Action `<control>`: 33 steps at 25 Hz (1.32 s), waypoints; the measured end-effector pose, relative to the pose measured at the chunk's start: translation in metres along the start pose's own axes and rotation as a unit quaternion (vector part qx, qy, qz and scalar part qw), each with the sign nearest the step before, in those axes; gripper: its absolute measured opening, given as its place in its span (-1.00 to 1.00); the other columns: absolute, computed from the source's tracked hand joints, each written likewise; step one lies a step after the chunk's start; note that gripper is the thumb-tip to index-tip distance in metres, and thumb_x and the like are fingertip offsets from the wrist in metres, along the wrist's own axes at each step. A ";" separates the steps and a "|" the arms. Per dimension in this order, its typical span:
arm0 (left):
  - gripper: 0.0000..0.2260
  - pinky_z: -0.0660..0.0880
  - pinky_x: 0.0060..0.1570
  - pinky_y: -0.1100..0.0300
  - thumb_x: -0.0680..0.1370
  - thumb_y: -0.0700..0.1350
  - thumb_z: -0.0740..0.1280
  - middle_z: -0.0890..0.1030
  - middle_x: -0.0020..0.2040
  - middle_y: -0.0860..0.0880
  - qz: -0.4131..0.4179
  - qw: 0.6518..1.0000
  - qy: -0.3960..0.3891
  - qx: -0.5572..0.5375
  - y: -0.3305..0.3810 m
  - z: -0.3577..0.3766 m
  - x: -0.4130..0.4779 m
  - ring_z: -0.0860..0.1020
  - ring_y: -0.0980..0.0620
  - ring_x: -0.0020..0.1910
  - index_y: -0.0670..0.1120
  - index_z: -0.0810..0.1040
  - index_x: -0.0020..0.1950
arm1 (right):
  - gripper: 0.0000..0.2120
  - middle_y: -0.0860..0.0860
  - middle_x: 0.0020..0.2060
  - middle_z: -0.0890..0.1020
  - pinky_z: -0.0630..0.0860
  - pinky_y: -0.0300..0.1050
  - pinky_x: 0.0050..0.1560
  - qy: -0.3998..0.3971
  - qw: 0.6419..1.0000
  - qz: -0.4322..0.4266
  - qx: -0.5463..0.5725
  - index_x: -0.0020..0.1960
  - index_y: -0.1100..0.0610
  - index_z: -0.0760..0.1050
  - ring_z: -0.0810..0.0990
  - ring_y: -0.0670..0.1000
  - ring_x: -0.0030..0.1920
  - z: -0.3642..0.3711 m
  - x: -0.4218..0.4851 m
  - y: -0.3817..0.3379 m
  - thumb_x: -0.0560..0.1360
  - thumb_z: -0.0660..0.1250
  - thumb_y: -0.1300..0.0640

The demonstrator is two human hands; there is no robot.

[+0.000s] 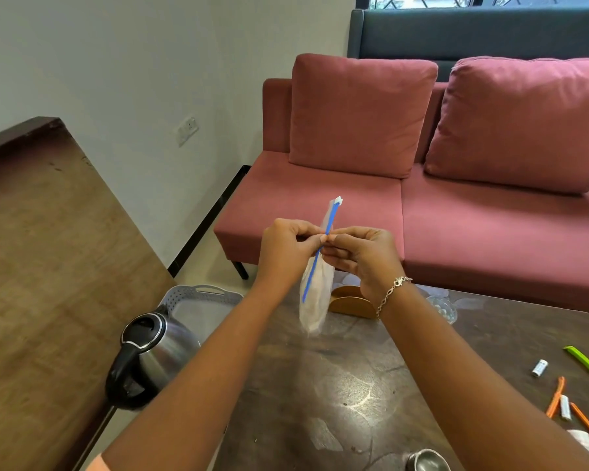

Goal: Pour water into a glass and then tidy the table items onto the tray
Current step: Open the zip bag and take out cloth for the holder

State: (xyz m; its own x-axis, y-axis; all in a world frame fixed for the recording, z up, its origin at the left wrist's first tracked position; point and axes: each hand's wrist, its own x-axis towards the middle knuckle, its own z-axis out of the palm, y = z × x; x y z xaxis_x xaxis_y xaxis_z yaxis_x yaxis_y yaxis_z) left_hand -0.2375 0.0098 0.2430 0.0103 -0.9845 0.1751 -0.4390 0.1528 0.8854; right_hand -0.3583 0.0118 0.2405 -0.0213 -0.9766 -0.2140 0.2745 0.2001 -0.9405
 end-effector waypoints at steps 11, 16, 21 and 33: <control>-0.86 0.59 -0.02 0.08 0.47 -0.29 0.34 0.68 -0.09 -0.15 -0.038 0.999 -0.012 0.035 -0.002 -0.003 -0.006 0.62 -0.01 -0.11 -0.21 0.66 -0.03 | -0.86 0.09 -0.49 0.63 0.61 -0.25 -0.37 0.013 1.000 0.017 -0.020 -0.31 0.28 0.55 0.63 -0.05 -0.47 0.000 0.000 0.011 0.42 0.32 0.40; -0.82 0.59 -0.07 0.12 0.44 -0.35 0.31 0.69 -0.12 -0.14 -0.039 0.995 -0.019 0.087 -0.002 -0.003 -0.007 0.63 -0.03 -0.14 -0.19 0.67 -0.06 | -0.85 0.18 -0.38 0.61 0.61 -0.24 -0.36 0.015 0.998 0.017 -0.054 -0.32 0.27 0.54 0.62 -0.04 -0.46 0.003 -0.002 0.015 0.41 0.32 0.41; -0.82 0.59 -0.09 0.10 0.42 -0.33 0.32 0.69 -0.15 -0.12 -0.041 0.991 0.005 0.127 -0.004 0.003 -0.012 0.64 -0.02 -0.17 -0.16 0.67 -0.08 | -0.82 0.12 -0.47 0.59 0.57 -0.27 -0.43 0.024 0.998 0.020 -0.063 -0.36 0.27 0.52 0.60 -0.07 -0.51 0.005 -0.001 0.020 0.39 0.31 0.44; -0.88 0.57 -0.19 0.13 0.43 -0.31 0.32 0.66 -0.21 -0.09 -0.047 0.988 0.046 0.140 -0.013 0.008 -0.018 0.59 0.00 -0.24 -0.19 0.62 -0.10 | -0.82 0.14 -0.44 0.58 0.60 -0.24 -0.40 0.024 0.991 0.016 -0.129 -0.36 0.25 0.52 0.58 -0.05 -0.51 0.009 -0.001 0.027 0.40 0.31 0.39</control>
State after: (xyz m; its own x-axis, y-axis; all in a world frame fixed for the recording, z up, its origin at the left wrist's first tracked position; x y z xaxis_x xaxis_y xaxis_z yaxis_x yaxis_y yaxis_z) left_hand -0.2394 0.0244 0.2243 0.1400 -0.9791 0.1474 -0.6634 0.0177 0.7481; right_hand -0.3421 0.0171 0.2181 -0.0636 -0.9659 -0.2510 0.0211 0.2502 -0.9680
